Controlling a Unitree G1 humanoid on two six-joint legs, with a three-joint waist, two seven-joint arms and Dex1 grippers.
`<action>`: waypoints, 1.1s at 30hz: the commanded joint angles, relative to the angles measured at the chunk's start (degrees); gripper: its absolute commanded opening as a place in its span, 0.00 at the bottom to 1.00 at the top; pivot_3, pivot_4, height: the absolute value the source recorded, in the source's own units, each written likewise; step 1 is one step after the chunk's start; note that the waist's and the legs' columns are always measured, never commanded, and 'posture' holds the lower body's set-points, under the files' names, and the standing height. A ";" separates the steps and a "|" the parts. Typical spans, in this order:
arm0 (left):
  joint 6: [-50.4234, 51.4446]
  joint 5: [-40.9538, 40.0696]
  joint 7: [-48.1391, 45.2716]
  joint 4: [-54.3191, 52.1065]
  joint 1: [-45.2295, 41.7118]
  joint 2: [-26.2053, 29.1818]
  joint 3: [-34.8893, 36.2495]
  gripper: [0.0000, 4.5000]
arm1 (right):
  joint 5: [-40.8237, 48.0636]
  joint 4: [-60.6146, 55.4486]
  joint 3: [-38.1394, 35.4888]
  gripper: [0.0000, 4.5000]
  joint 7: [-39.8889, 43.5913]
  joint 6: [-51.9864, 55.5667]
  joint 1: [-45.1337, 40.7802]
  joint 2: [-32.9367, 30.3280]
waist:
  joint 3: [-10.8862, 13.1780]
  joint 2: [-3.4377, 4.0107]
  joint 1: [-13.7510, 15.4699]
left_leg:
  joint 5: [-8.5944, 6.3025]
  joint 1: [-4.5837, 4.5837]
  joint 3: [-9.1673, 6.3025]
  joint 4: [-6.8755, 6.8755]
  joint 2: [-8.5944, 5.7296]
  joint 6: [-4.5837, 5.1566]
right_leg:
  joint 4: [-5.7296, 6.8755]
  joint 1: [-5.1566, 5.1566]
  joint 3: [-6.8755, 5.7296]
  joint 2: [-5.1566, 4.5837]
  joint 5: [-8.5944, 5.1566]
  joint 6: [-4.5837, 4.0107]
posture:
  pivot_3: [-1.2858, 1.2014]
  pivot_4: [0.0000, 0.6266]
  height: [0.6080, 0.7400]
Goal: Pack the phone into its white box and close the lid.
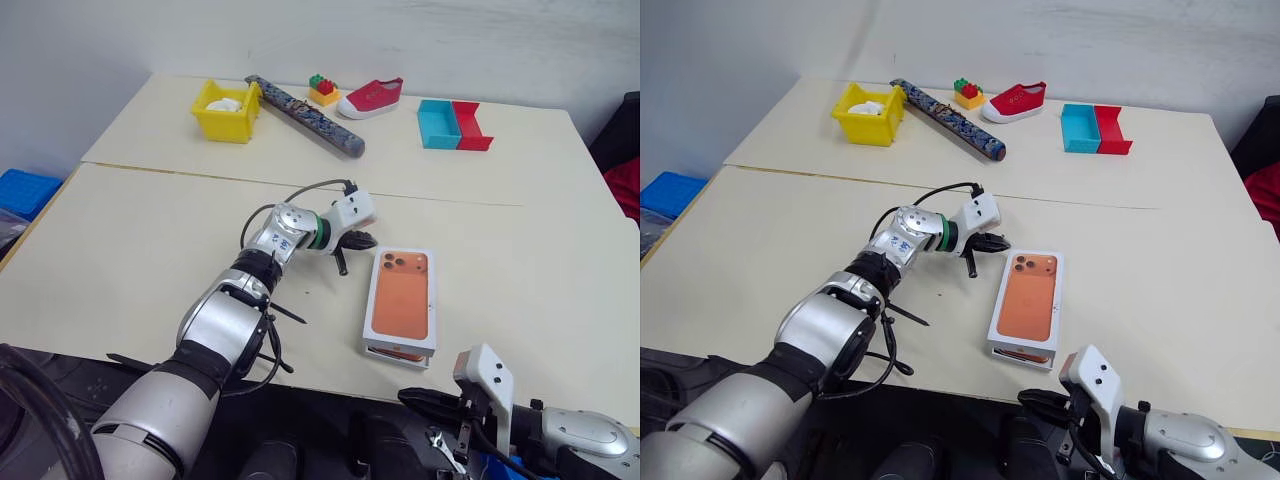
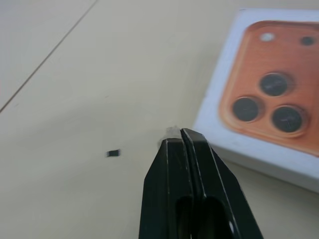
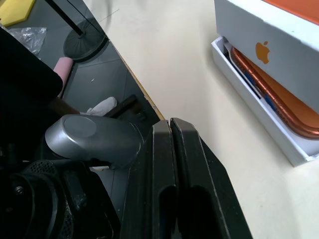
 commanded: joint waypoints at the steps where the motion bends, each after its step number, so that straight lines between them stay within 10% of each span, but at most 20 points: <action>1: -1.69 1.06 1.94 1.16 -2.27 -1.35 0.60 0.00 | -0.02 -0.76 -0.30 0.01 -0.69 -0.89 -0.09 1.03 | 0.00 0.00 0.03 | 0.00 -0.01 -0.01 0.00 0.00 0.00 | -0.01 0.00 -0.01 0.00 0.00 0.00 | 0.52 0.24 1.00; 23: -7.62 -0.33 -11.30 0.28 -1.64 -1.25 4.33 0.00 | 0.64 -1.27 -1.34 0.01 -1.89 -1.13 -1.17 4.62 | 0.00 0.00 -0.13 | 0.00 0.00 0.06 0.01 -0.03 0.00 | 0.02 -0.02 -0.17 0.00 0.01 0.02 | 0.52 0.24 1.00; 33: 1.60 -4.85 -32.49 -22.93 11.05 -0.69 -1.15 0.00 | -0.50 1.28 -5.64 0.01 -4.33 -2.28 -2.68 4.40 | -0.11 0.08 -0.20 | -0.01 0.02 0.07 0.02 -0.02 0.02 | 0.03 0.01 -0.11 -0.03 0.01 0.02 | 0.52 0.24 1.00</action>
